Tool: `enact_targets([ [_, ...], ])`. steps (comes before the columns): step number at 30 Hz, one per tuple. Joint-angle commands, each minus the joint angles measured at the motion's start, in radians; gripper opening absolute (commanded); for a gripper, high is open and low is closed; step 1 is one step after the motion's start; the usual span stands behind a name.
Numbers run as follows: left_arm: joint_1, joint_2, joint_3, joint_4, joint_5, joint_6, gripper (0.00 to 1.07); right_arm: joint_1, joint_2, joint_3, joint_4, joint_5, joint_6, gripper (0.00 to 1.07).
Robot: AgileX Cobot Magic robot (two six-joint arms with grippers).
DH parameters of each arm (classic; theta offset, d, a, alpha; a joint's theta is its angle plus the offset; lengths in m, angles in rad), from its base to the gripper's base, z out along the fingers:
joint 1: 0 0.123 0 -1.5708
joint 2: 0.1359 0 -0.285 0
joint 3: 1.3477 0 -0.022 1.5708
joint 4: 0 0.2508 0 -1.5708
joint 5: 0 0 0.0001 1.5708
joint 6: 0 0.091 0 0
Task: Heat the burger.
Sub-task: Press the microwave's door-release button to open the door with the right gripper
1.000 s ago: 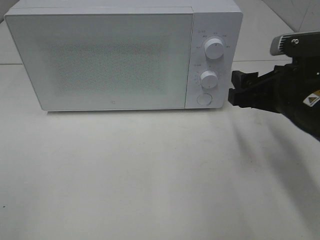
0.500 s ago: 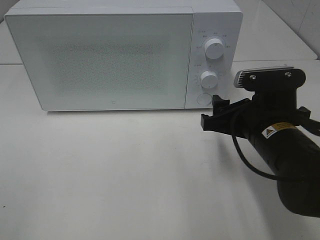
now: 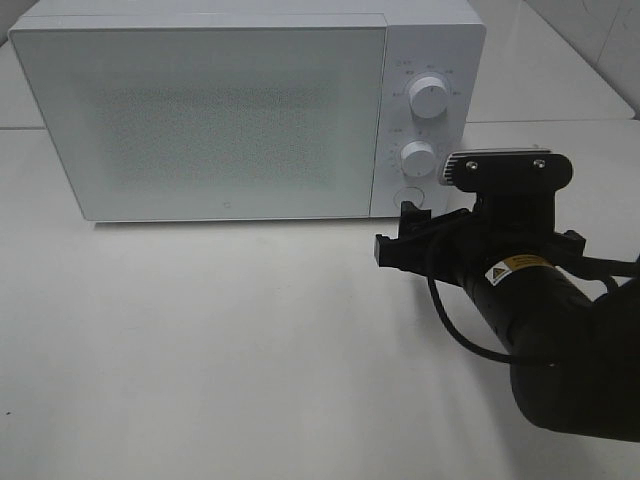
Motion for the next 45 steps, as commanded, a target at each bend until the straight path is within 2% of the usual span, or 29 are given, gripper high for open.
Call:
enact_targets([
  [1,0.001,-0.021,0.004,0.001,-0.007,-0.007,0.98,0.003,-0.004,-0.009,0.002,0.004,0.042,0.75],
  [3,0.001,-0.021,0.004,0.001,-0.007,-0.007,0.98,0.003,-0.004,-0.009,0.002,0.013,0.183,0.74],
  [6,0.001,-0.021,0.004,0.001,-0.007,-0.007,0.98,0.003,-0.004,-0.009,0.002,0.013,0.23,0.73],
  [8,0.001,-0.021,0.004,0.001,-0.007,-0.007,0.98,0.003,-0.004,-0.009,0.002,0.017,0.425,0.7],
  [10,0.001,-0.021,0.004,0.001,-0.007,-0.007,0.98,0.003,-0.004,-0.009,0.002,0.02,0.486,0.69],
  [11,0.001,-0.021,0.004,0.001,-0.007,-0.007,0.98,0.003,-0.004,-0.009,0.001,0.029,0.609,0.67],
  [14,0.001,-0.021,0.004,0.001,-0.007,-0.007,0.98,0.003,-0.004,-0.009,0.001,0.036,0.67,0.66],
  [15,0.001,-0.021,0.004,0.001,-0.007,-0.007,0.98,0.003,-0.004,-0.009,0.001,0.042,0.779,0.63],
  [17,0.001,-0.021,0.004,0.001,-0.007,-0.007,0.98,0.003,-0.004,-0.009,0.001,0.043,0.827,0.62],
  [19,0.001,-0.021,0.004,0.001,-0.007,-0.007,0.98,0.003,-0.004,-0.009,0.001,0.057,1.058,0.54],
  [23,0.001,-0.021,0.004,0.001,-0.007,-0.007,0.98,0.003,-0.004,-0.009,0.001,0.06,1.136,0.48],
  [25,0.001,-0.021,0.004,0.001,-0.007,-0.007,0.98,0.003,-0.004,-0.009,0.001,0.061,1.236,0.39],
  [26,0.001,-0.021,0.004,0.001,-0.007,-0.007,0.98,0.003,-0.004,-0.009,0.001,0.061,1.236,0.39],
  [28,0.001,-0.021,0.004,0.001,-0.007,-0.007,0.98,0.003,-0.004,-0.009,0.001,0.062,1.383,0.26],
  [29,0.001,-0.021,0.004,0.001,-0.007,-0.007,0.98,0.003,-0.004,-0.009,0.001,0.062,1.383,0.26],
  [31,0.001,-0.021,0.004,0.001,-0.007,-0.007,0.98,0.003,-0.004,-0.009,0.001,0.063,1.487,0.17],
  [36,0.001,-0.021,0.004,0.001,-0.007,-0.007,0.98,0.002,-0.004,-0.01,0.001,0.081,1.581,0.07],
  [39,0.001,-0.021,0.004,0.001,-0.007,-0.007,0.98,0.002,-0.004,-0.01,0.001,0.088,1.594,0.05],
  [41,0.001,-0.021,0.004,0.001,-0.007,-0.007,0.98,0.001,-0.004,-0.01,0.001,0.11,1.61,0.0],
  [45,0.001,-0.021,0.004,0.001,-0.007,-0.007,0.98,0.0,-0.004,-0.01,0.001,0.112,1.609,0.0],
])
